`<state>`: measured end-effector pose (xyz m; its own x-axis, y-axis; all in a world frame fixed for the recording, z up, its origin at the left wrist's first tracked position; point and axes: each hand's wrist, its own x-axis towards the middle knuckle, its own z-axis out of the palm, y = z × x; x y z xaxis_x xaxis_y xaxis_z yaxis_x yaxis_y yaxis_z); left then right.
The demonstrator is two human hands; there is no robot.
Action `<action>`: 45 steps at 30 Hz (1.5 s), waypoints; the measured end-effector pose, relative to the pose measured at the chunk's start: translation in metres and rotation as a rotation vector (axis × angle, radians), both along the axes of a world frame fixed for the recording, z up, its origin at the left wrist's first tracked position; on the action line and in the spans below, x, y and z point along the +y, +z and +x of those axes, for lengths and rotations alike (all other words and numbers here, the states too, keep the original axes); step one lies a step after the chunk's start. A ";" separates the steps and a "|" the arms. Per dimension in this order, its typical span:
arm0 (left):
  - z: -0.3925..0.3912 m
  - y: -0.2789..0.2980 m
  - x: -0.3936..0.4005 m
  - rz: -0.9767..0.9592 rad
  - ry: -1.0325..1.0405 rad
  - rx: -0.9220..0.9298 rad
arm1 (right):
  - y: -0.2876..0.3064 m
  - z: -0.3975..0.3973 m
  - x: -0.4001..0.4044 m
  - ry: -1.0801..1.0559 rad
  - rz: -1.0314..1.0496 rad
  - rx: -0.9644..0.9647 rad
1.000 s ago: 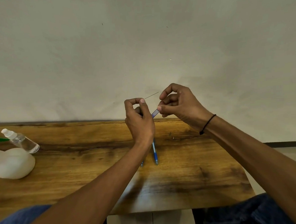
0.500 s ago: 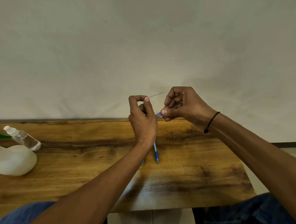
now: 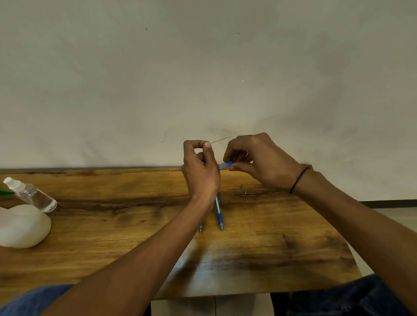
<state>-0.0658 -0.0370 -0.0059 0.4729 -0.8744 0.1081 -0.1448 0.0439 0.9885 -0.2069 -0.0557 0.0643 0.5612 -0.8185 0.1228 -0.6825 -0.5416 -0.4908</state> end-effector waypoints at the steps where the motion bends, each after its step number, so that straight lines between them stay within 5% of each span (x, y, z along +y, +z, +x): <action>1: 0.000 -0.002 0.000 0.025 -0.017 0.004 | -0.002 0.000 0.002 0.004 -0.035 0.068; 5: 0.003 -0.007 -0.001 0.127 0.008 0.001 | -0.010 -0.007 0.001 -0.068 -0.086 0.235; 14: 0.016 -0.003 -0.011 0.228 0.087 0.141 | -0.083 -0.018 -0.005 -0.424 0.186 0.391; 22: 0.017 -0.008 -0.008 0.282 0.032 0.083 | -0.120 -0.005 0.003 -0.475 0.298 0.439; 28: 0.032 -0.005 -0.009 0.479 -0.245 -0.512 | -0.110 -0.007 -0.006 -0.483 0.285 0.462; 32: 0.037 0.000 -0.012 0.495 -0.371 -0.842 | -0.088 -0.015 -0.020 -0.395 0.241 0.214; 36: 0.038 0.003 -0.015 0.509 -0.493 -0.952 | -0.074 -0.004 -0.021 -0.218 0.296 0.021; 45: 0.038 0.002 -0.021 0.471 -0.571 -0.986 | -0.079 0.014 -0.017 -0.161 0.328 0.006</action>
<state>-0.0281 -0.0577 -0.0043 -0.0953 -0.9792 -0.1792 -0.9146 0.0150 0.4041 -0.1929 -0.0726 -0.0146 0.4220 -0.8916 -0.1641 -0.7495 -0.2413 -0.6165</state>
